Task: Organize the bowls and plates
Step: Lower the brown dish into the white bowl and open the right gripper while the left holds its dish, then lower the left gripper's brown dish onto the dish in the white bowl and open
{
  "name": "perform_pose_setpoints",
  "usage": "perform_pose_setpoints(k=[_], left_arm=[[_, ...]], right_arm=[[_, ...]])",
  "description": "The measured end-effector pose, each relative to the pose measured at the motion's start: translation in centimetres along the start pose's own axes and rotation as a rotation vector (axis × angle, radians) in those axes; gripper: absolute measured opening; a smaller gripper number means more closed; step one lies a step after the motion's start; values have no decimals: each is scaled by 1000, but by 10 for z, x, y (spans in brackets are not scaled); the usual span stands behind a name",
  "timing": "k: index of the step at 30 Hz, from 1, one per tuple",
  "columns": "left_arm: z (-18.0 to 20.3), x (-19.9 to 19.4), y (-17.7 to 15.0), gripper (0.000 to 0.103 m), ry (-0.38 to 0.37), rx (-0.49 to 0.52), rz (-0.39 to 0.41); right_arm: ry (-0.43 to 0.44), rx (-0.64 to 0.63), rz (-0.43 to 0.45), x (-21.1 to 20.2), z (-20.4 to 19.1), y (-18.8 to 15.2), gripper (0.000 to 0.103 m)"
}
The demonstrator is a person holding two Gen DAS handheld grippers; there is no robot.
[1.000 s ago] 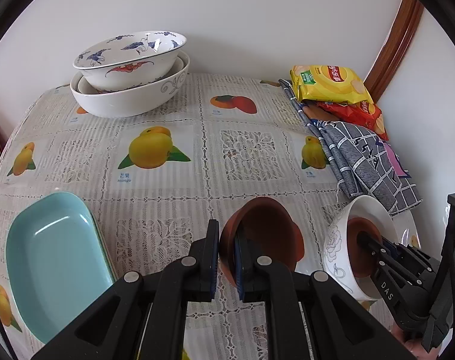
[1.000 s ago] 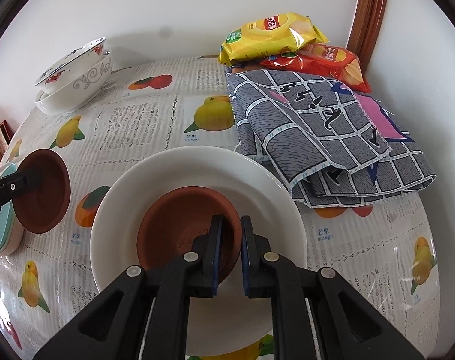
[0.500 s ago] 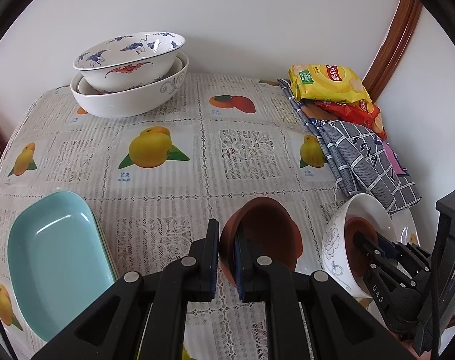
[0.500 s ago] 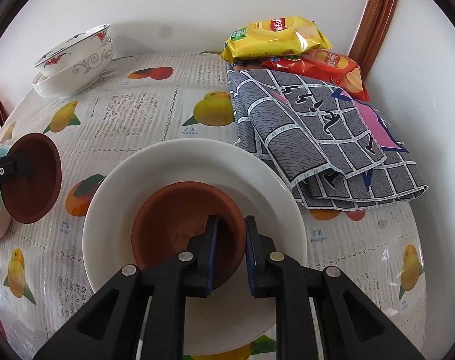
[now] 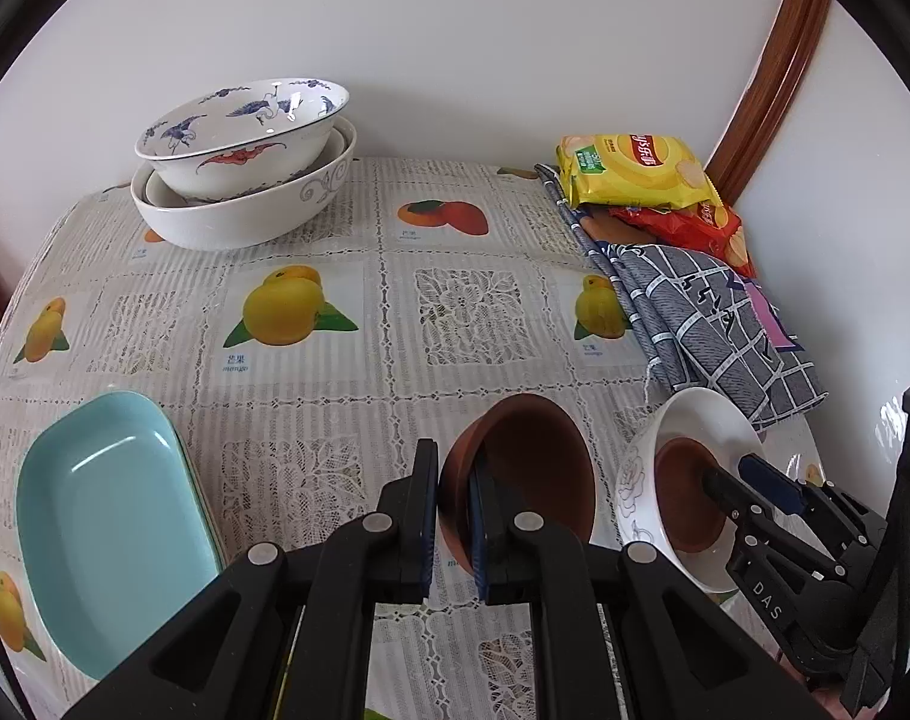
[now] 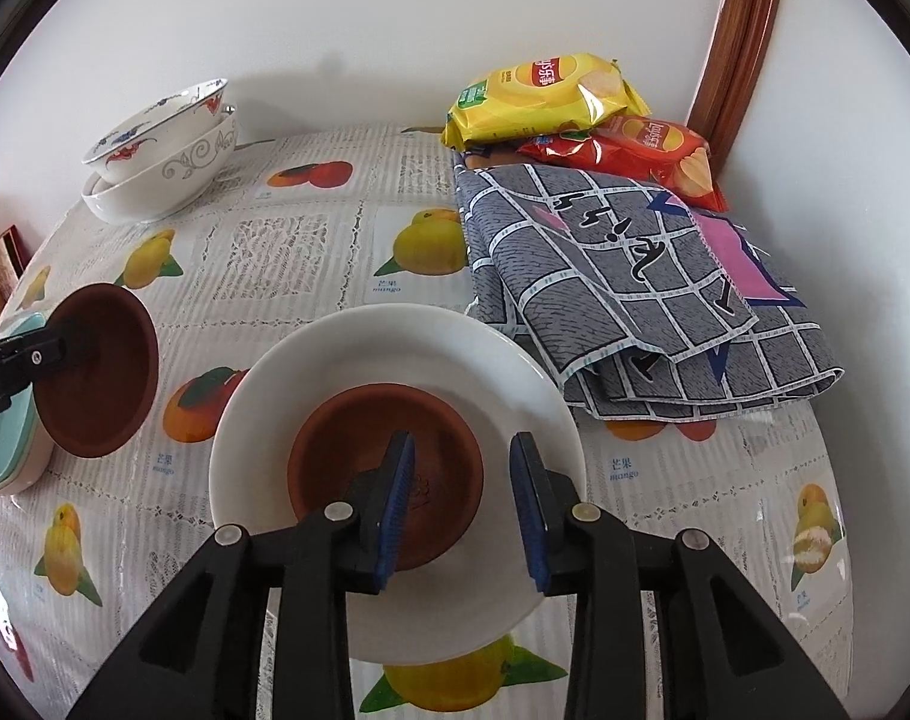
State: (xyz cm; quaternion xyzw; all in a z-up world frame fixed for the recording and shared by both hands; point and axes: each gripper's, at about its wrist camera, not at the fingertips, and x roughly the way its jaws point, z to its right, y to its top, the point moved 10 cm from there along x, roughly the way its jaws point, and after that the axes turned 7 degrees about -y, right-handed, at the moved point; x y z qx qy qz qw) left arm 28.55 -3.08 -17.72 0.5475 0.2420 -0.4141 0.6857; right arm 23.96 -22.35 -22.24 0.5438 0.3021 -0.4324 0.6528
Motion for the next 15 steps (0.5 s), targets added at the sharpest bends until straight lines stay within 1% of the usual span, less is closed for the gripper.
perform_pose_setpoints(k=[4, 8, 12, 15], left_arm=[[13, -6, 2, 10, -6, 16, 11], [30, -10, 2, 10, -5, 46, 23], [49, -12, 2, 10, -2, 84, 39], [63, -11, -1, 10, -11, 100, 29]], right_arm=[[-11, 19, 32, -15, 13, 2, 33], [-29, 50, 70, -32, 35, 3, 42], [-36, 89, 84, -43, 59, -2, 42], [-48, 112, 89, -49, 76, -8, 43]])
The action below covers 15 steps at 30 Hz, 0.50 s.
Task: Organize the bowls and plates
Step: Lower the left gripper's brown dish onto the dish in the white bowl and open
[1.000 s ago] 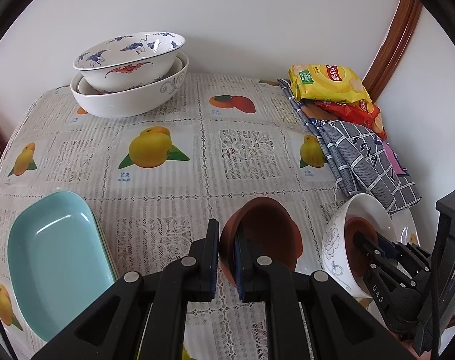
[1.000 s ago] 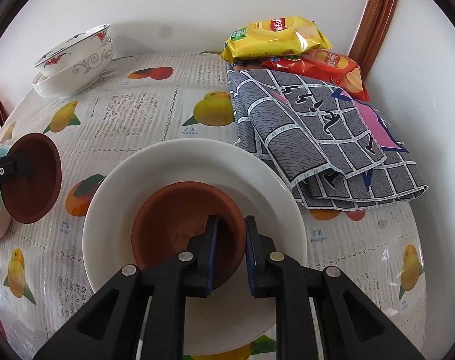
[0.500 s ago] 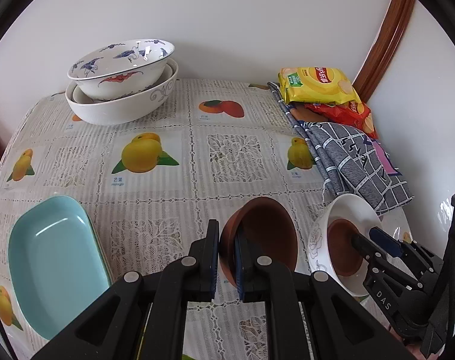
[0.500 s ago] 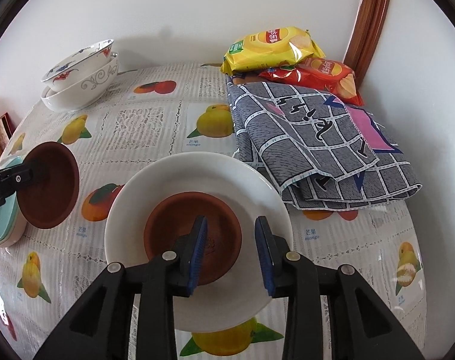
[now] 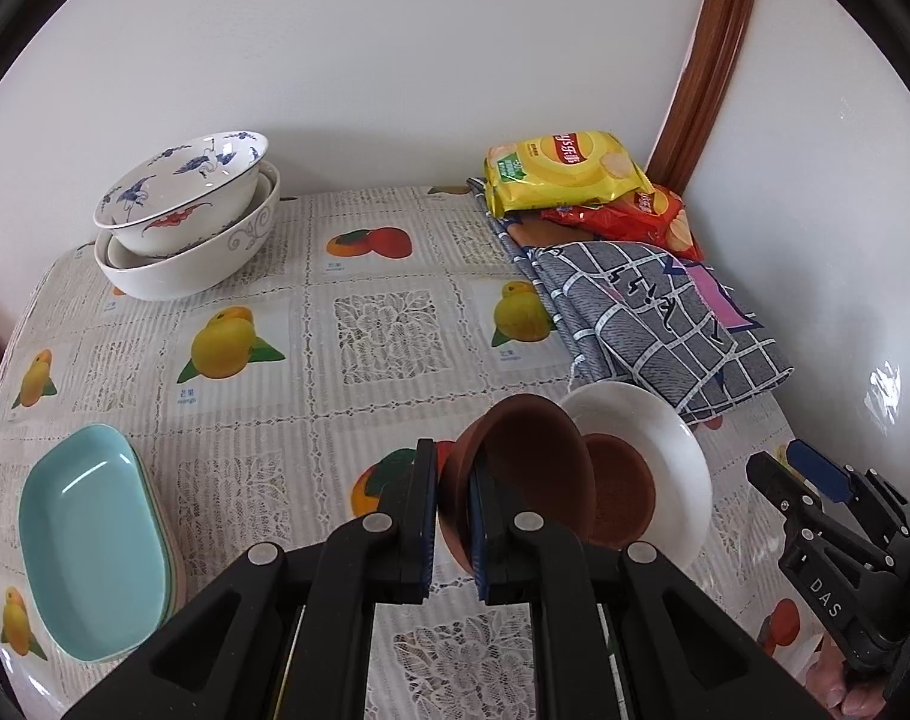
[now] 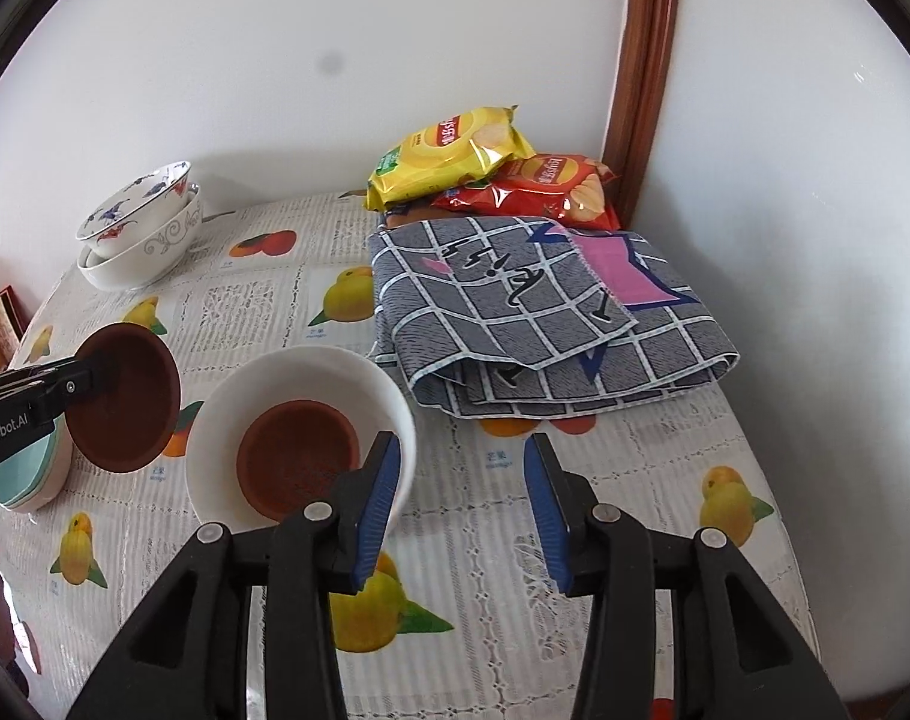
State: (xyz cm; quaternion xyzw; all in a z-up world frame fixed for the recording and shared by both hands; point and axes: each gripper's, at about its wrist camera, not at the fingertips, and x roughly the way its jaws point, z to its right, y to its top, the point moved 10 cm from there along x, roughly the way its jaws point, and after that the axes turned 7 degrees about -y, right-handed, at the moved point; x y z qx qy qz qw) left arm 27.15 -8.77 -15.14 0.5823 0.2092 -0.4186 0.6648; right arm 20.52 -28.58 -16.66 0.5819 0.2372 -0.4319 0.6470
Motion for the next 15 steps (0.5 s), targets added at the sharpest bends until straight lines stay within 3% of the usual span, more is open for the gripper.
perform_pose_setpoints(k=[5, 15], left_arm=[[24, 2, -2, 10, -8, 39, -2], [44, 22, -9, 10, -50, 5, -25]], right_arm=[[-21, 31, -3, -7, 27, -12, 43], [-13, 81, -39, -5, 57, -38, 45]])
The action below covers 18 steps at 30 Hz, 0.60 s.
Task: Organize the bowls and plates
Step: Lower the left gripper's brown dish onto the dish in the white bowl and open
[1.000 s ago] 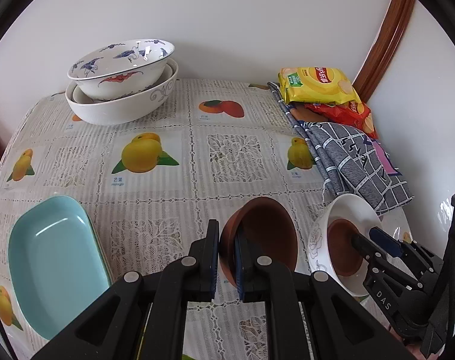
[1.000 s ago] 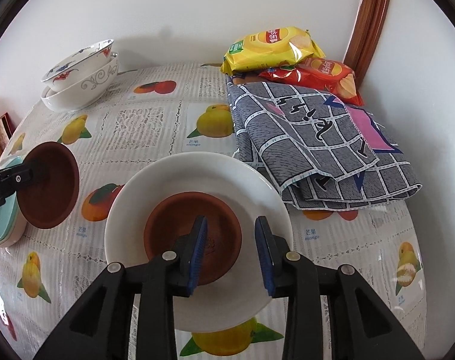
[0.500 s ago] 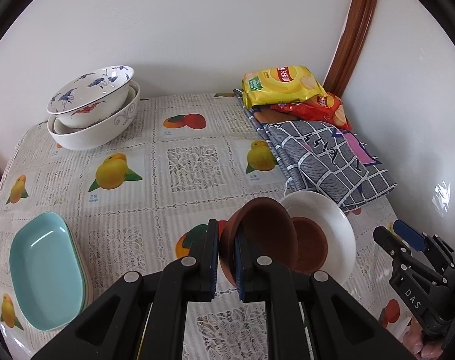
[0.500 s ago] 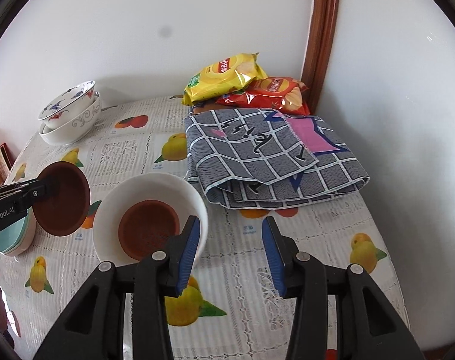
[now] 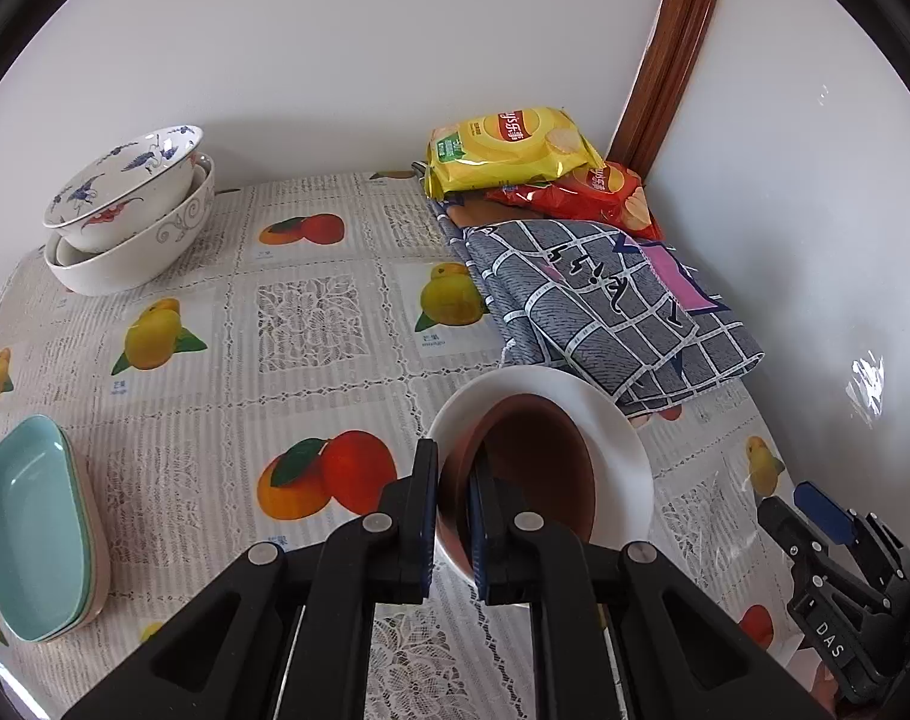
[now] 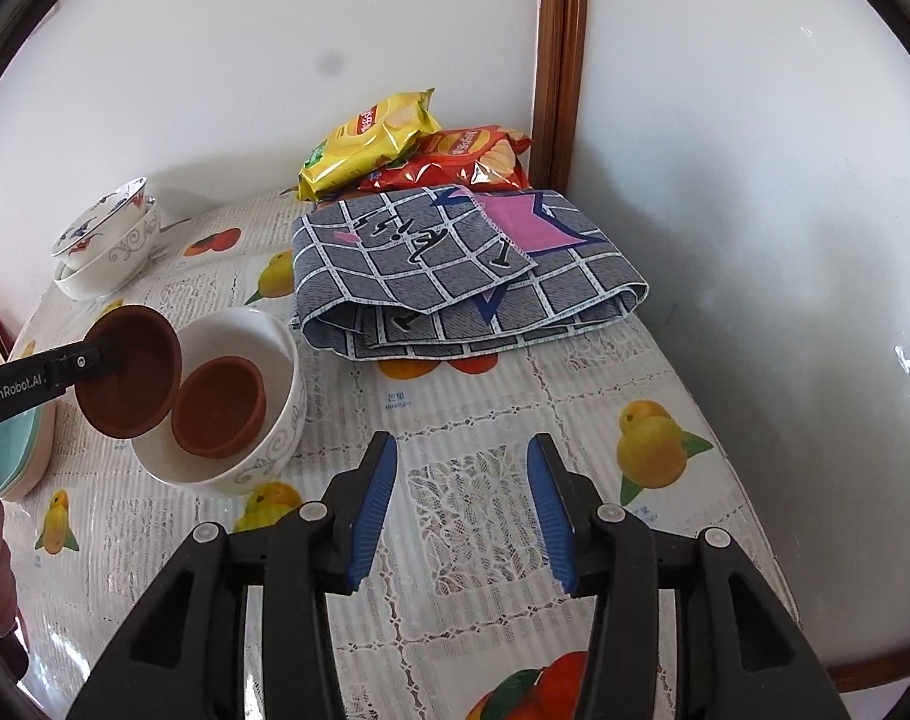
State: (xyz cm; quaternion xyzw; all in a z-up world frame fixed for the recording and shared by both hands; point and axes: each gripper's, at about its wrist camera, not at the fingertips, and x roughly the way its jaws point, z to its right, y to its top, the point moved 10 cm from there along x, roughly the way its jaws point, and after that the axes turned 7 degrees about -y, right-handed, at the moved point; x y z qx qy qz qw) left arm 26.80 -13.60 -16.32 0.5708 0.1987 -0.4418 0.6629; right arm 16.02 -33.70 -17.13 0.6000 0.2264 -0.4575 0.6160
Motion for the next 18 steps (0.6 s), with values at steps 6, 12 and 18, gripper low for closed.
perform_pose_setpoints(k=[6, 12, 18], left_arm=[[7, 19, -2, 10, -10, -3, -29], [11, 34, -1, 10, -13, 2, -50], [9, 42, -3, 10, -21, -14, -66]], right_arm=[[3, 9, -32, 11, 4, -8, 45], [1, 16, -55, 22, 7, -11, 45], [0, 23, -71, 29, 9, -14, 45]])
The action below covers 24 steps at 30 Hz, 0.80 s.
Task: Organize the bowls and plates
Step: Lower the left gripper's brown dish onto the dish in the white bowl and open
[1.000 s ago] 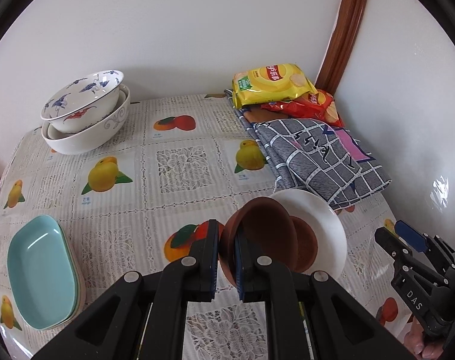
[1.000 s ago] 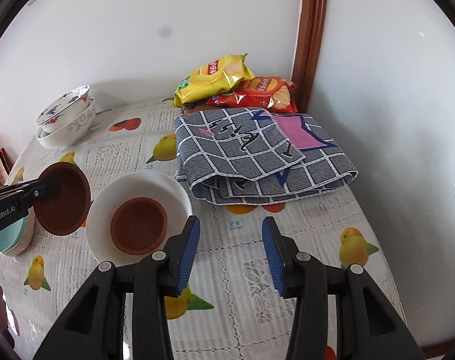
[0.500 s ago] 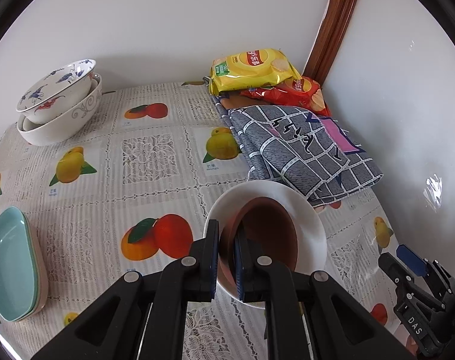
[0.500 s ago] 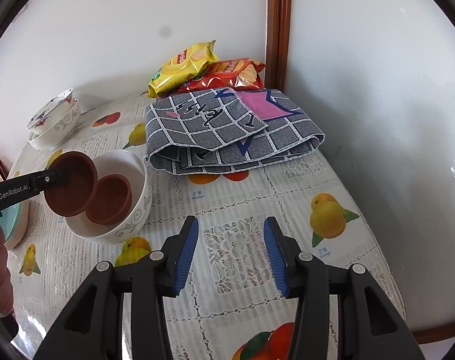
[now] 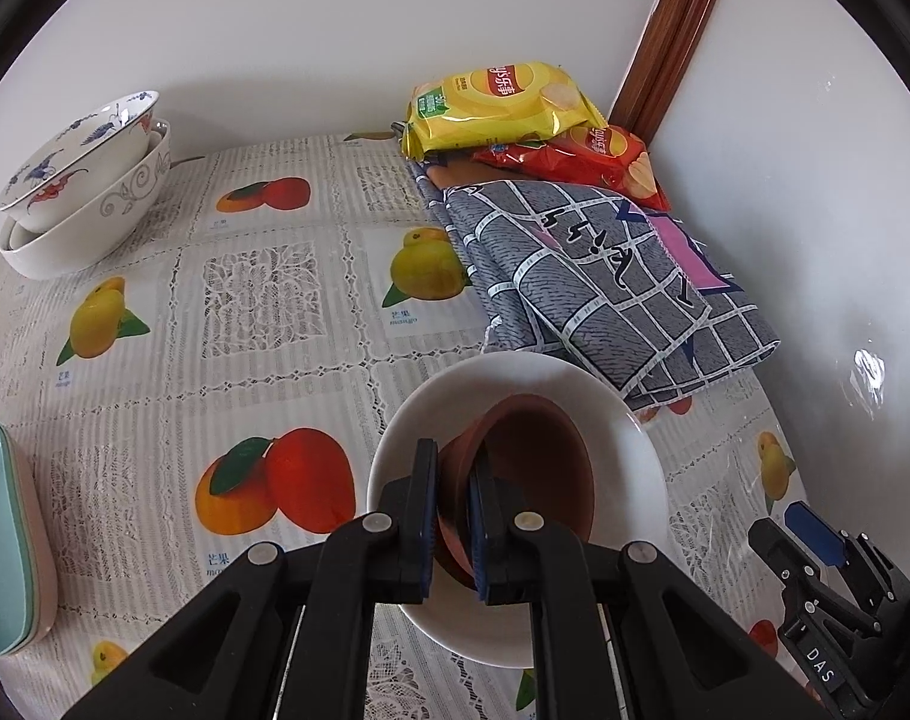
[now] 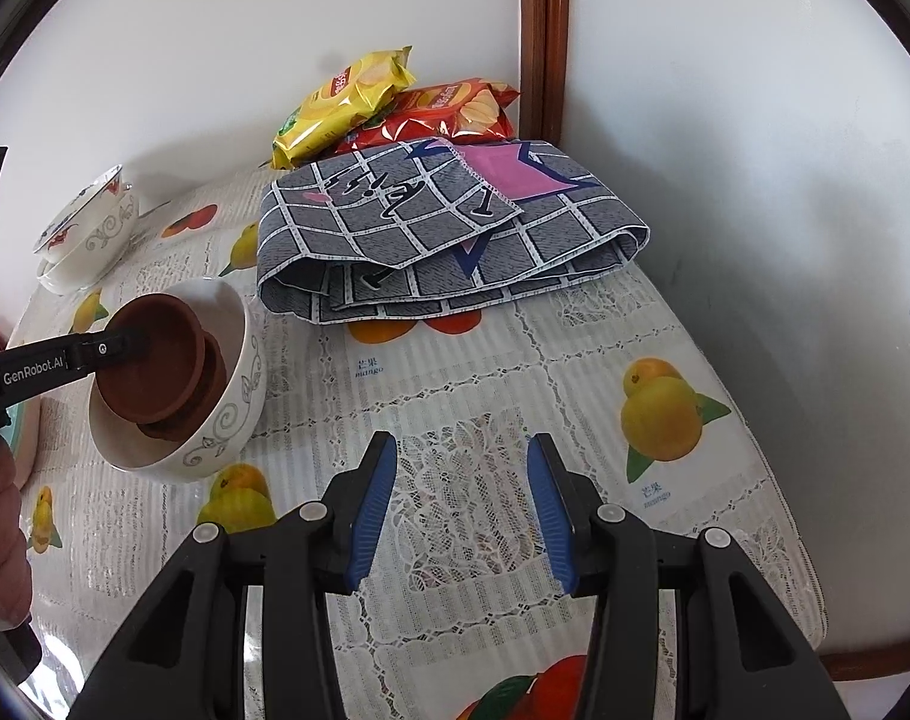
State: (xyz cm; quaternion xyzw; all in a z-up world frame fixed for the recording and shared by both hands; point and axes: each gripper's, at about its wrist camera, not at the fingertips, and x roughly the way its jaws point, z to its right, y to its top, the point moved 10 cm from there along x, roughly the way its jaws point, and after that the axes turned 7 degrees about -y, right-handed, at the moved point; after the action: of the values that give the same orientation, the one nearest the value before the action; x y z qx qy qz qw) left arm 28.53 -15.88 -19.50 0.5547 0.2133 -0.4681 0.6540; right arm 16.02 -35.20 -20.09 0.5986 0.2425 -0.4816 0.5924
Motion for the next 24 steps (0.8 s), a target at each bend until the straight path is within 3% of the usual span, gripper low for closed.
perform_pose_setpoints(k=[24], left_arm=[[-2, 12, -3, 10, -25, -14, -23]], right_arm=[[7, -21, -39, 8, -11, -9, 45]])
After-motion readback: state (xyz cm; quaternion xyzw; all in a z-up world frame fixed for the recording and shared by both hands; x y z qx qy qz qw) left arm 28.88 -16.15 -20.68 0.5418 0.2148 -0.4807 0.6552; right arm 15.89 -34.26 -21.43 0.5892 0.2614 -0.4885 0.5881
